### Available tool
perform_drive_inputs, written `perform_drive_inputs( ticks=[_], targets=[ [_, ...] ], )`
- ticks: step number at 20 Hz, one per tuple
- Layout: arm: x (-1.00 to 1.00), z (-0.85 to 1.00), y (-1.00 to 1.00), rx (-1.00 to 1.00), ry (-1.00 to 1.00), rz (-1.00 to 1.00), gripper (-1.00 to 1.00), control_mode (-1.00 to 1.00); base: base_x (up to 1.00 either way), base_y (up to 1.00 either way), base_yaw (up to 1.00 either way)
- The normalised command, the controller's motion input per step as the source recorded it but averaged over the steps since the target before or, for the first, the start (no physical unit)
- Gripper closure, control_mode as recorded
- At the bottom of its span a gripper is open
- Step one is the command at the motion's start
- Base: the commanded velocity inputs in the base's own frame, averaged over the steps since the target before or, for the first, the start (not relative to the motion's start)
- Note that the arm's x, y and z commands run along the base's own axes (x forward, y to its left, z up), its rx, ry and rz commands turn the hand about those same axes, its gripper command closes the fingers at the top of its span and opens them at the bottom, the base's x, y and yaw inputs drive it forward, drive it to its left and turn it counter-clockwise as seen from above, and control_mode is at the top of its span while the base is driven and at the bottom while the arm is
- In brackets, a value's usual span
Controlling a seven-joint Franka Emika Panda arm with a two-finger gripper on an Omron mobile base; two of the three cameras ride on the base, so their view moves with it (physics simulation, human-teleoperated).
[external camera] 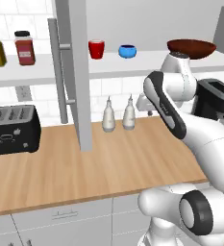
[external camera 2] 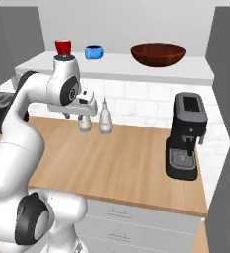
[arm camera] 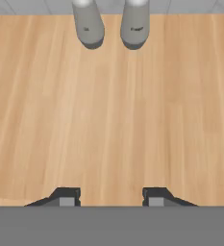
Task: Gather all objects into one cabinet and sort the glasses and bowls to opposite sides.
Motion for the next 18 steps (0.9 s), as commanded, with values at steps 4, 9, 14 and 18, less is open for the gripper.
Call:
perform_drive_inputs(
  ticks=[4, 9, 14, 18],
  targets=[
    [0.00, 0.00, 0.00, 0.00, 0.00, 0.00, -1.00, 1.00, -0.36, 0.00, 0.00],
    [0.00, 0.00, 0.00, 0.00, 0.00, 0.00, -1.00, 1.00, -1.00, 0.00, 0.00],
    [0.00, 0.00, 0.00, 0.00, 0.00, 0.00, -1.00, 1.00, -0.92, 0.60, 0.21],
    [0.00, 0.00, 0.00, 0.00, 0.00, 0.00, -1.00, 1.00, -0.53, 0.85, 0.63]
  ],
)
